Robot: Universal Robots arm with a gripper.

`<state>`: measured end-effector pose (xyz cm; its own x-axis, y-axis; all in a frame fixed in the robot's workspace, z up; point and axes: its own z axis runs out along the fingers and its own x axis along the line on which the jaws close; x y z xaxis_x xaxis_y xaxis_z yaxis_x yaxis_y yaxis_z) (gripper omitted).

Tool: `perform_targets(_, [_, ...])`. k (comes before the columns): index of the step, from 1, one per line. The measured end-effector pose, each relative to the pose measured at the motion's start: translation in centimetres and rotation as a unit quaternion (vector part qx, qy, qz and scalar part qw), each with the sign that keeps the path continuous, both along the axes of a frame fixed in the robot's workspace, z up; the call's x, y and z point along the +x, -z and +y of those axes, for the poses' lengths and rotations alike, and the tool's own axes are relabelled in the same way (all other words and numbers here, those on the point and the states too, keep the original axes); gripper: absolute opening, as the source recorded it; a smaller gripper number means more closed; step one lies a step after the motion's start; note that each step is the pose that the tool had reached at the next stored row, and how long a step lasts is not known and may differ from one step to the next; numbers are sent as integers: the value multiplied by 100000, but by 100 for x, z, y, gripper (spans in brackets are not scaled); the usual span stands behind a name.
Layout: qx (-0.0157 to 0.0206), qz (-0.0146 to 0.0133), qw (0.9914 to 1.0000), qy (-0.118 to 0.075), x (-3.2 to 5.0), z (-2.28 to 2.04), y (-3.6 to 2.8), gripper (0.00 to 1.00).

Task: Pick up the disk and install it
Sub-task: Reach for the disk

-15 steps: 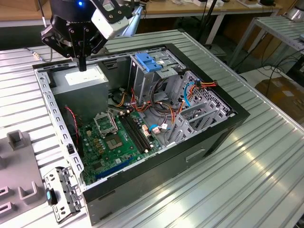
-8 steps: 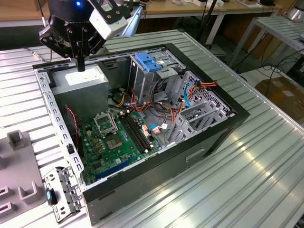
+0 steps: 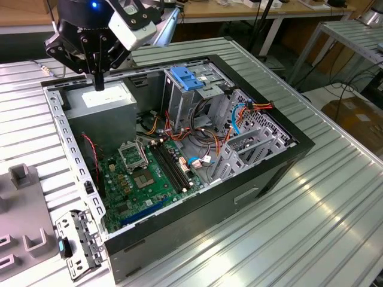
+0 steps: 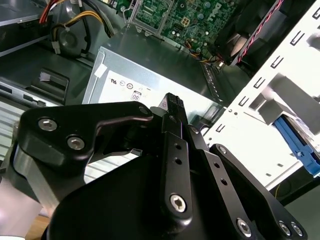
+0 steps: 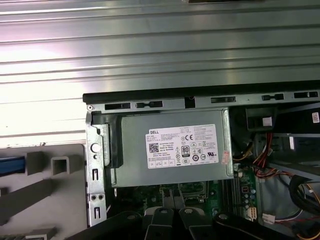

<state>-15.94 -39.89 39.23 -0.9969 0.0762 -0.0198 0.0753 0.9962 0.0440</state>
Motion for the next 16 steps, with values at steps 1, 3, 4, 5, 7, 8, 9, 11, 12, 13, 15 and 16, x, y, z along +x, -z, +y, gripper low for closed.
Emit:
perform_targets(1, [-5, 6, 100000, 0, -5, 0, 0, 11])
perform_targets(3, [-3, 15, 100000, 1, -19, 0, 0, 11])
perform_targets(4, [0, 18, 100000, 3, -24, 0, 1, 11])
perform_targets(5, [0, 21, 100000, -1, -29, 0, 1, 11])
perform_targets(7, [-1, 27, 100000, -2, -45, 0, 1, 11])
perform_targets(8, [0, 39, 100000, 0, -67, 0, 2, 11])
perform_targets(9, [-3, 44, 100000, 2, -72, 0, 2, 11])
perform_targets(11, [-3, 50, 100000, 4, -85, 0, 2, 11])
perform_targets(12, [-2, 52, 100000, 3, -91, 0, 2, 11])
perform_targets(13, [-1, 56, 100000, 2, -97, 0, 2, 11])
perform_targets(15, [0, 66, 100000, 3, -111, 0, 3, 11])
perform_targets(16, [-2, 79, 100000, 1, -120, 0, 3, 11])
